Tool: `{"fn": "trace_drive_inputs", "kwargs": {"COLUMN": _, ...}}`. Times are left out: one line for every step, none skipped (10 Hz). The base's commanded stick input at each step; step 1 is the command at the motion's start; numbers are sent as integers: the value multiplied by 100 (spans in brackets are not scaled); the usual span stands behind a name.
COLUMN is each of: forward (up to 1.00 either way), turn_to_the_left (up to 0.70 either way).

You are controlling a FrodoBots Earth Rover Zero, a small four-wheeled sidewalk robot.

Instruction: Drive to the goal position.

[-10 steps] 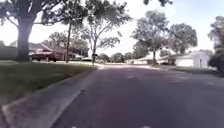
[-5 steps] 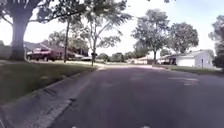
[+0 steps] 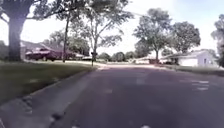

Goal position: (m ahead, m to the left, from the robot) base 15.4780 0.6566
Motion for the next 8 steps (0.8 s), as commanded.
{"fn": "trace_drive_inputs", "kwargs": {"forward": 100, "turn_to_the_left": 0}}
{"fn": "trace_drive_inputs", "kwargs": {"forward": 100, "turn_to_the_left": 0}}
{"fn": "trace_drive_inputs", "kwargs": {"forward": 100, "turn_to_the_left": 0}}
{"fn": "trace_drive_inputs", "kwargs": {"forward": 100, "turn_to_the_left": 0}}
{"fn": "trace_drive_inputs", "kwargs": {"forward": 100, "turn_to_the_left": 0}}
{"fn": "trace_drive_inputs", "kwargs": {"forward": 100, "turn_to_the_left": 0}}
{"fn": "trace_drive_inputs", "kwargs": {"forward": 100, "turn_to_the_left": 0}}
{"fn": "trace_drive_inputs", "kwargs": {"forward": 100, "turn_to_the_left": 0}}
